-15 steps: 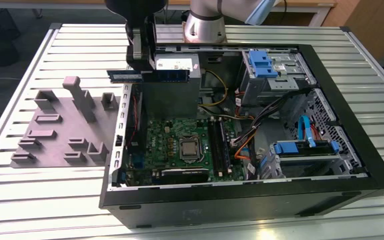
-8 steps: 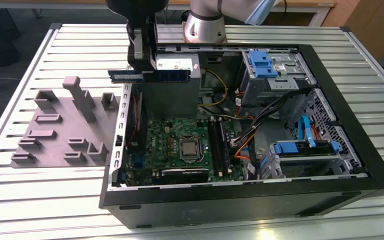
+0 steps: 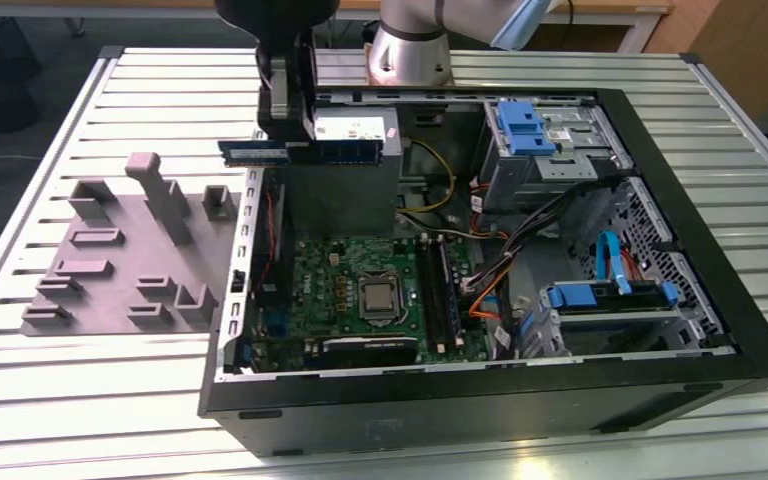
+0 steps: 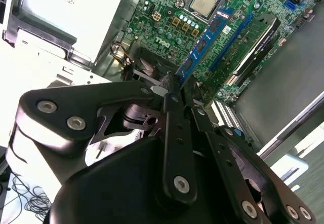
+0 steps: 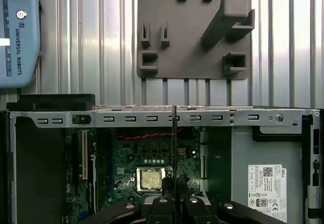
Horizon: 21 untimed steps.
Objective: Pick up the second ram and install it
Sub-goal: 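Pick up the second ram and move it above second insertion slot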
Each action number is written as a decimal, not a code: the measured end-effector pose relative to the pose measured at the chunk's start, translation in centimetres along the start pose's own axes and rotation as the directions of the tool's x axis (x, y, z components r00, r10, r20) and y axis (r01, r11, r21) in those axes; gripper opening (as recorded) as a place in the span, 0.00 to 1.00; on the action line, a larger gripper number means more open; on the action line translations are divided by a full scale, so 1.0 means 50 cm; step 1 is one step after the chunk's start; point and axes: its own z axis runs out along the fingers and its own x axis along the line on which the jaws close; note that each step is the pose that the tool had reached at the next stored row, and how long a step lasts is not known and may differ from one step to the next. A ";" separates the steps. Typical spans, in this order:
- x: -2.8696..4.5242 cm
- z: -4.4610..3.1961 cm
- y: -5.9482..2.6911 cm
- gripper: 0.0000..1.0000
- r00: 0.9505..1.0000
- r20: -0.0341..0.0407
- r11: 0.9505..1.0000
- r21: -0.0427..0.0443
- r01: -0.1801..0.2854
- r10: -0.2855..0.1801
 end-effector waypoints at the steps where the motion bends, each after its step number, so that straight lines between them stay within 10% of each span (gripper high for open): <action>1: 0.000 0.000 -0.001 0.14 1.000 0.000 1.000 0.000 0.000 0.000; 12: -0.001 0.001 -0.023 0.14 1.000 0.000 1.000 0.000 0.000 0.000; 21: -0.002 0.004 -0.082 0.14 1.000 0.000 1.000 0.000 0.000 0.000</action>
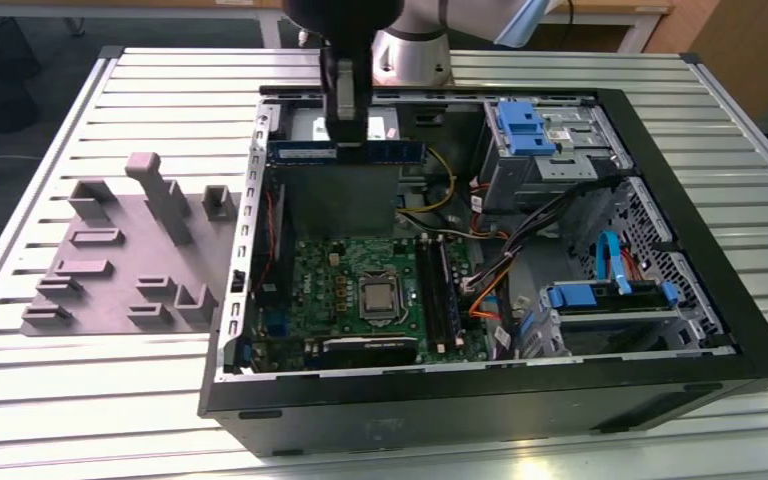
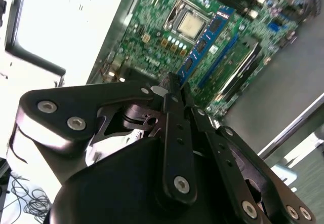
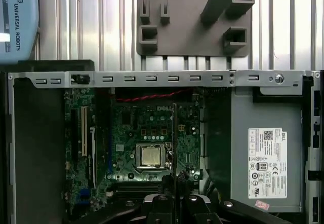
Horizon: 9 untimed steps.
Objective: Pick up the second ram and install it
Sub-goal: 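Pick up the second ram and move it above second insertion slot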
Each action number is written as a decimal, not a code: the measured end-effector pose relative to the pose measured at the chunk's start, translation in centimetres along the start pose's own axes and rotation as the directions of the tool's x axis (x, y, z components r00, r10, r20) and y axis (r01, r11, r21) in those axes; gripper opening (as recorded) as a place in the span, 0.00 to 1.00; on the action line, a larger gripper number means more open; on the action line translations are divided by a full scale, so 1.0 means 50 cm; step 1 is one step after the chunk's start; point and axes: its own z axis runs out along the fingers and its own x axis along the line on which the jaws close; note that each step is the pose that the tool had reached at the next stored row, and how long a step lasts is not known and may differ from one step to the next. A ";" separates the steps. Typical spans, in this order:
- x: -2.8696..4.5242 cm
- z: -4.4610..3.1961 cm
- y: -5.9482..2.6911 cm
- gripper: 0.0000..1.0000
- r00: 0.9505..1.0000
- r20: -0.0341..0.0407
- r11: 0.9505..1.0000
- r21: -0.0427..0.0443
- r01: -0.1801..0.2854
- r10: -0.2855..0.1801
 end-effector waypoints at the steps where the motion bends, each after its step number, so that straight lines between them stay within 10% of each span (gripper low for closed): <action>1: 0.000 0.000 -0.009 0.14 1.000 0.000 1.000 0.000 0.000 0.000; 9: -0.002 0.005 -0.082 0.14 1.000 0.000 1.000 0.000 0.000 0.000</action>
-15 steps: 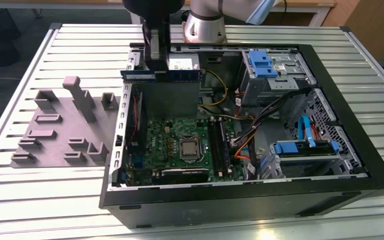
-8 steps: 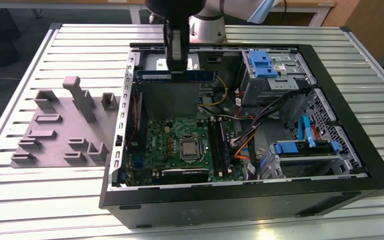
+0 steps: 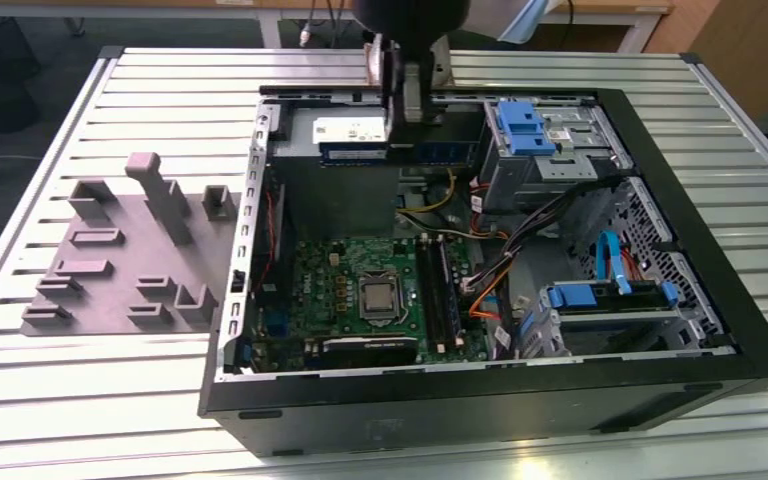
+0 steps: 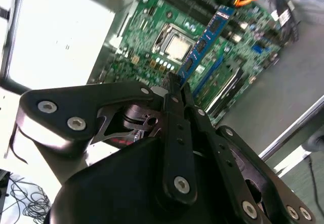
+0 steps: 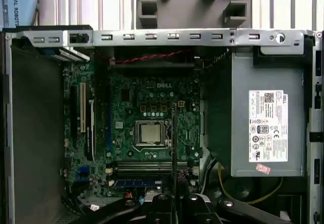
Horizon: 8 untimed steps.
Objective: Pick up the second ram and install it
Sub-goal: 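Pick up the second ram and move it above second insertion slot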
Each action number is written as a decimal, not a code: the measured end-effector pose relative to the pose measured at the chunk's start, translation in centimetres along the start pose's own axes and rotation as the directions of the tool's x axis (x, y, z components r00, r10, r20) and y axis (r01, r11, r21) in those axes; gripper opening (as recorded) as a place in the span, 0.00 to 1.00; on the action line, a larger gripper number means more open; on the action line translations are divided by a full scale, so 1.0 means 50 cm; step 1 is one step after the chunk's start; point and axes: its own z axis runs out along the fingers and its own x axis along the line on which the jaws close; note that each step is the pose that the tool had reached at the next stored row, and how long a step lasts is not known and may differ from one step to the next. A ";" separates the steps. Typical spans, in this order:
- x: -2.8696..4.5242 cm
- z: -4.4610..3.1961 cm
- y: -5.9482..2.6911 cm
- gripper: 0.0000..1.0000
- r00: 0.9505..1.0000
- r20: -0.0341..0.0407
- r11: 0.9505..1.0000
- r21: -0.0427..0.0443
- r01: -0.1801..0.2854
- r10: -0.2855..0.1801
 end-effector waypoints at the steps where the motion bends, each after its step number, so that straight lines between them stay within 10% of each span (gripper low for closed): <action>1: 0.000 0.001 -0.009 0.14 1.000 0.000 1.000 0.000 0.000 0.000; 8: -0.002 0.005 -0.073 0.14 1.000 0.000 1.000 0.000 0.000 0.000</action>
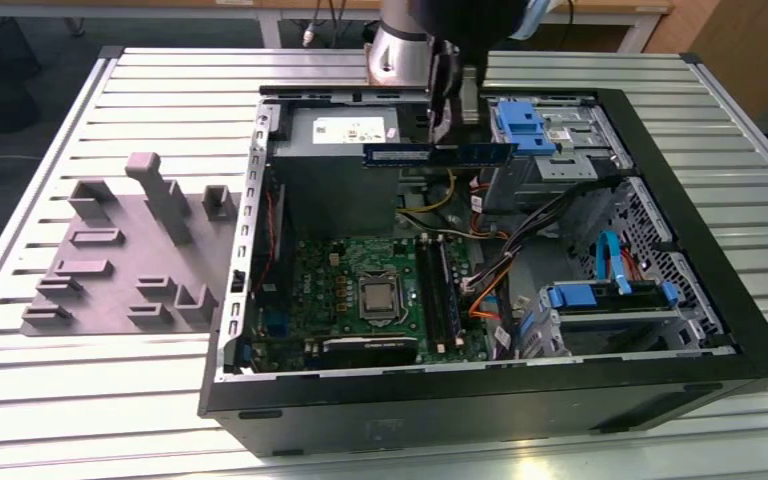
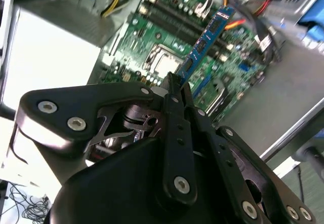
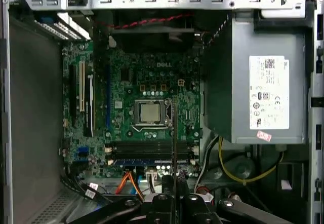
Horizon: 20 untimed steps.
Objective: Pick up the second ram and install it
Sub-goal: 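Pick up the second ram and move it above second insertion slot, then insert the second ram into the second slot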
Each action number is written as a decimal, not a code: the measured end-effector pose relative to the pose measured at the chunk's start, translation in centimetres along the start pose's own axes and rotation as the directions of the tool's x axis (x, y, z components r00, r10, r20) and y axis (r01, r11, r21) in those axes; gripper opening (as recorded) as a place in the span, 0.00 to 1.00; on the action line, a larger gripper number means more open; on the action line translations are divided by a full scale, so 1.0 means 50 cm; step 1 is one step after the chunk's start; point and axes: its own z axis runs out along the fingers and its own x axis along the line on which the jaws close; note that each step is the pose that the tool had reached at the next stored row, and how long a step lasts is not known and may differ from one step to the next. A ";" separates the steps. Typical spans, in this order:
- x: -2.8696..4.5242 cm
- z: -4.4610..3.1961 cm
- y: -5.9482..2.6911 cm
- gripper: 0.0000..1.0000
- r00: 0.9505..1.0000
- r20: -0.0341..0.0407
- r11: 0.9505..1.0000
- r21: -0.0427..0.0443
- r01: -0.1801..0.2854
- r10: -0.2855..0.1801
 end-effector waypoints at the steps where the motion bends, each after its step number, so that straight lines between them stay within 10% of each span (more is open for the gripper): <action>1: 0.000 0.001 -0.009 0.14 1.000 0.000 1.000 0.000 0.000 0.000; 10: -0.002 0.006 -0.086 0.14 1.000 0.000 1.000 0.000 0.000 0.000; 20: -0.003 0.006 -0.089 0.14 1.000 0.000 1.000 0.000 0.000 0.000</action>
